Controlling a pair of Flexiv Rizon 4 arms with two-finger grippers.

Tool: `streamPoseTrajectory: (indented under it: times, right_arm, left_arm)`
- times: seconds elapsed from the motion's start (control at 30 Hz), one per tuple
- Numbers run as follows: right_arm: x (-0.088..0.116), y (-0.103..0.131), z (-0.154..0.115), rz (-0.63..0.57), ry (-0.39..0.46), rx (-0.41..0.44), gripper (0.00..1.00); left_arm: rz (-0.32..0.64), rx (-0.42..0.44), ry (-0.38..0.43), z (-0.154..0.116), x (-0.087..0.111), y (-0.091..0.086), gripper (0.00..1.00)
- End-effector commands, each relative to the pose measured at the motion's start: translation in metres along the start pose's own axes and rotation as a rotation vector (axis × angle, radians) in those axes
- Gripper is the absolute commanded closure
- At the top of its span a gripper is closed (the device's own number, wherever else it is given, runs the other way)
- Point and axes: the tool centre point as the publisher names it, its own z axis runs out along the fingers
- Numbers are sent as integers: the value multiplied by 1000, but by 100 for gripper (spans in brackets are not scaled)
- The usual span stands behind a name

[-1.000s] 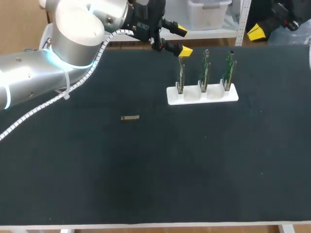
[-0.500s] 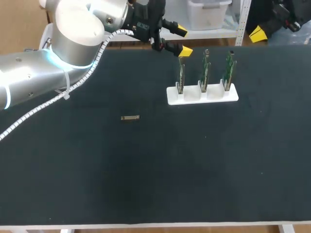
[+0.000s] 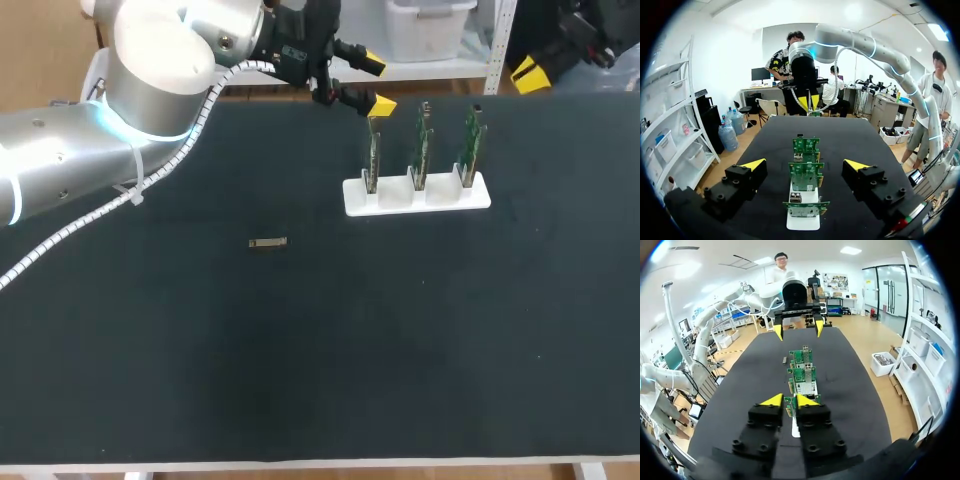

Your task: Pick up the optical module with the left hand, and insert it into the network port with the right hand.

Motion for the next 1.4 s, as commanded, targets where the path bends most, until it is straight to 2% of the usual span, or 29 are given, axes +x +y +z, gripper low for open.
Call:
streamPoseTrajectory:
  times: [0.03,0.6,1.07,1.2,1.27,1.4]
  right_arm:
    - [-1,-7,-3,0,1,-601,0]
    - [-1,-7,-3,0,1,-601,0]
    - [-1,-7,-3,0,1,-601,0]
    - [-1,-7,-3,0,1,-601,0]
    - [-1,-7,-3,0,1,-601,0]
    - [-1,-7,-3,0,1,-601,0]
  left_arm:
    - [-2,-3,3,0,-1,-1,0]
    - [-2,-3,3,0,-1,-1,0]
    - [28,-11,62,-34,-1,1,0]
    - [31,-1,125,-50,2,-3,0]
    - [22,4,173,-60,5,-5,0]
    - [61,27,285,-87,4,-14,0]
